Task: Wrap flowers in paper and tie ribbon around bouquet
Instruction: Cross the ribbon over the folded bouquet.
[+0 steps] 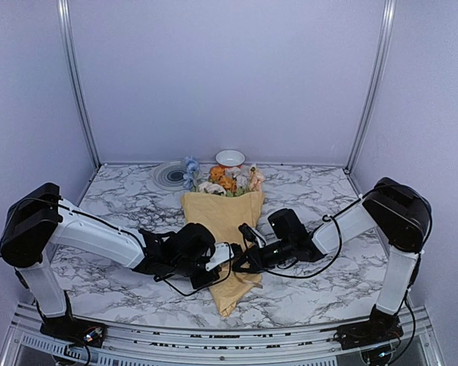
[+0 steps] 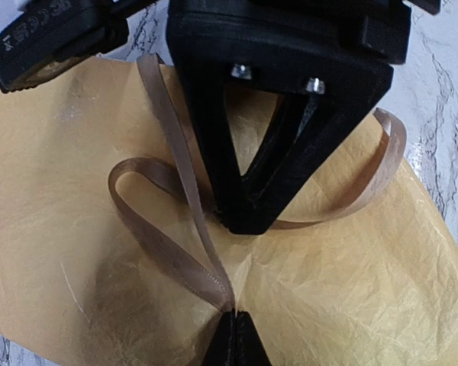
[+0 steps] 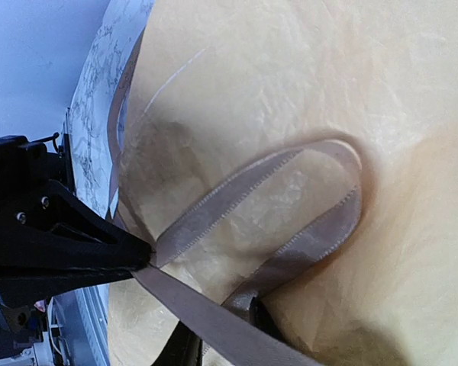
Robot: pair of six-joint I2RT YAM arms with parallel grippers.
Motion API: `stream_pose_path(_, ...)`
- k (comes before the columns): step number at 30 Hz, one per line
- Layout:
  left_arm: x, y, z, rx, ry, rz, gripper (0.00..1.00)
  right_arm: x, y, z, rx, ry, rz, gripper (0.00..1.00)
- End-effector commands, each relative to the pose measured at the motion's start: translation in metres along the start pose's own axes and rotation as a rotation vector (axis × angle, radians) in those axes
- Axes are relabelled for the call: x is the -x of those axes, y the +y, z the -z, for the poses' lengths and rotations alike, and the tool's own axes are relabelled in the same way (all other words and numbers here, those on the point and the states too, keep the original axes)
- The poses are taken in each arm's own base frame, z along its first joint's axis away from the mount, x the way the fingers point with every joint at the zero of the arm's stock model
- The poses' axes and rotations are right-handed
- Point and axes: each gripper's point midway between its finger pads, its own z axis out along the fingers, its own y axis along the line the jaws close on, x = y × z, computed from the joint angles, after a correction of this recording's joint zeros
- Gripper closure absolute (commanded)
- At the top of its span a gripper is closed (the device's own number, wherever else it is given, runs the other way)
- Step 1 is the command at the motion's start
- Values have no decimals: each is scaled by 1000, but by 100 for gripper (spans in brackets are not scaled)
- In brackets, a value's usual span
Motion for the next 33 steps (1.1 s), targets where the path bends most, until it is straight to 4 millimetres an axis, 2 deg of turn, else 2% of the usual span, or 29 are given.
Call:
stream_pose_path(1, -12, -17, -3, -81, 44, -4, 99, -27, -35, 3, -151, 72, -96, 78)
stream_pose_path(8, -26, -13, -17, -46, 100, -2, 100, -16, -18, 12, -130, 57, -63, 78)
stream_pose_path(17, -43, -16, -29, -41, 149, 3, 100, -12, -4, 28, -132, 74, -74, 78)
stream_pose_path(19, -44, -16, -30, -41, 154, 5, 100, -11, 5, 34, -113, 73, -71, 78)
stream_pose_path(23, -44, -16, -28, -41, 153, 5, 100, -1, 34, 55, -27, 50, -44, 77)
stream_pose_path(26, -44, -17, -28, -43, 151, 3, 100, 14, 47, 77, -17, 12, -19, 76)
stream_pose_path(28, -43, -16, -28, -43, 149, 1, 100, 36, 52, 95, -16, -51, 3, 75)
stream_pose_path(30, -42, -16, -27, -41, 144, 3, 100, 62, 48, 108, -59, -118, 29, 75)
stream_pose_path(32, -41, -16, -27, -41, 142, 4, 100, 92, 44, 111, -136, -160, 81, 75)
stream_pose_path(33, -40, -15, -27, -40, 140, 5, 100, 99, 42, 105, -149, -143, 99, 75)
